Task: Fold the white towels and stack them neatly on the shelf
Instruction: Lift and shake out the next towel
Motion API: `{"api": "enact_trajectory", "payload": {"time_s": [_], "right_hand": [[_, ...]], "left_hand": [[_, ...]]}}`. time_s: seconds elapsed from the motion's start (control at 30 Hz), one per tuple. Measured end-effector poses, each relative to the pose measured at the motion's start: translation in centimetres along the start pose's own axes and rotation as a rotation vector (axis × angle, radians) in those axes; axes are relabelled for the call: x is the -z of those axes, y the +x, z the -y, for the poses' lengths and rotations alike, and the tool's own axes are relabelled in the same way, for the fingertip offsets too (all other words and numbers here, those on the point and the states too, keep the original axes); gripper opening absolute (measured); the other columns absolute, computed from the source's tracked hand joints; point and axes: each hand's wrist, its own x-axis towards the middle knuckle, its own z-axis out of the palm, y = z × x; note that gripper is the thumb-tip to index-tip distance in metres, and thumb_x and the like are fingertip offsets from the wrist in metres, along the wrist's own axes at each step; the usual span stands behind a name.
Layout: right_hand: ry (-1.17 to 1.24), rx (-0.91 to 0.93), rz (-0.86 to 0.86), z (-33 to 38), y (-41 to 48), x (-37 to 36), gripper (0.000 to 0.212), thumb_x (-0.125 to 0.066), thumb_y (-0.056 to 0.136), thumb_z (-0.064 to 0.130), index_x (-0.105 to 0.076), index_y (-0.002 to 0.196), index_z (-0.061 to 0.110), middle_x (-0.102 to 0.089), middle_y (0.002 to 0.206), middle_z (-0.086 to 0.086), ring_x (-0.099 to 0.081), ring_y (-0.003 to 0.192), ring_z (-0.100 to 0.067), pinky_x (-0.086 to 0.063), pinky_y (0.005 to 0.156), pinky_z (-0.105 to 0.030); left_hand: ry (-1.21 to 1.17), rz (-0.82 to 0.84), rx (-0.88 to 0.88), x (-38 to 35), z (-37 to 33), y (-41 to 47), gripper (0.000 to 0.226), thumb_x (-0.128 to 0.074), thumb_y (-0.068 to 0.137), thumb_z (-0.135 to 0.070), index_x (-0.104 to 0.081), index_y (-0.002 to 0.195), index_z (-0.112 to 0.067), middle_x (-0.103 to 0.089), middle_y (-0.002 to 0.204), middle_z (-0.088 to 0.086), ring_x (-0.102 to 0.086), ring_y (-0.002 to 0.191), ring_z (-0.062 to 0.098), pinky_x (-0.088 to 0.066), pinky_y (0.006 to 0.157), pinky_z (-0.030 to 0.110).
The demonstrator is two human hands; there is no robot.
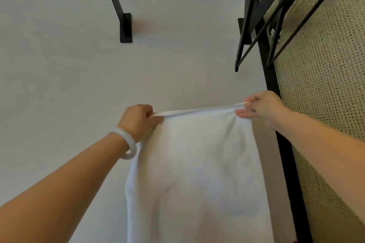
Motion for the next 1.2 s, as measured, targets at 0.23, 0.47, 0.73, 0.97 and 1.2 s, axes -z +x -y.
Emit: {"api": "enact_trajectory", "payload": {"time_s": [0.23,0.47,0.73,0.97,1.2], "right_hand": [[-0.236,0.116,0.209,-4.9,-2.9,-2.0,0.018,-0.048,0.092,-0.018,-0.053,0.085,-0.003,-0.057,0.091,-0.035,-0.068,0.048,-0.015,-0.057,0.051,-0.020],[-0.327,0.134,0.261,-9.9,-4.5,-4.4,0.029,-0.047,0.087,-0.024,-0.055,0.076,0.001,-0.057,0.069,-0.022,-0.065,0.044,-0.011,-0.058,0.052,-0.024],[-0.389,0.184,0.269,-11.1,-5.2,-3.9,0.022,-0.053,0.088,-0.017,-0.057,0.081,0.003,-0.056,0.073,-0.018,-0.066,0.046,-0.010,-0.057,0.054,-0.019],[-0.433,0.185,0.225,-11.1,-4.8,-2.5,0.015,-0.056,0.090,-0.011,-0.061,0.087,0.003,-0.059,0.082,-0.020,-0.068,0.056,-0.013,-0.058,0.060,-0.020],[-0.388,0.151,0.070,-11.9,-4.5,-0.4,0.013,-0.052,0.096,-0.004,-0.061,0.104,0.001,-0.066,0.082,-0.015,-0.071,0.075,-0.021,-0.061,0.072,-0.025]], "left_hand": [[-0.414,0.362,0.156,-6.5,5.5,-14.0,0.037,-0.075,0.084,-0.030,-0.047,0.066,-0.016,-0.048,0.060,-0.006,-0.042,0.054,0.007,-0.034,0.054,0.018],[-0.383,0.625,0.074,-12.7,6.0,-22.6,0.028,-0.074,0.084,-0.030,-0.049,0.077,-0.040,-0.048,0.080,-0.016,-0.046,0.069,-0.004,-0.033,0.066,0.008],[-0.500,0.900,0.268,-17.0,4.6,-28.8,0.027,-0.082,0.075,-0.040,-0.065,0.086,-0.021,-0.065,0.089,-0.005,-0.062,0.084,0.012,-0.051,0.085,0.026],[-0.418,1.179,0.183,-18.5,3.9,-30.4,0.021,-0.074,0.082,-0.041,-0.067,0.094,-0.026,-0.060,0.100,-0.006,-0.058,0.101,0.019,-0.046,0.089,0.028],[0.201,0.298,0.223,-15.5,9.2,-26.7,0.022,-0.064,0.087,-0.029,-0.069,0.100,-0.012,-0.062,0.105,0.016,-0.059,0.100,0.037,-0.050,0.080,0.040]]}}
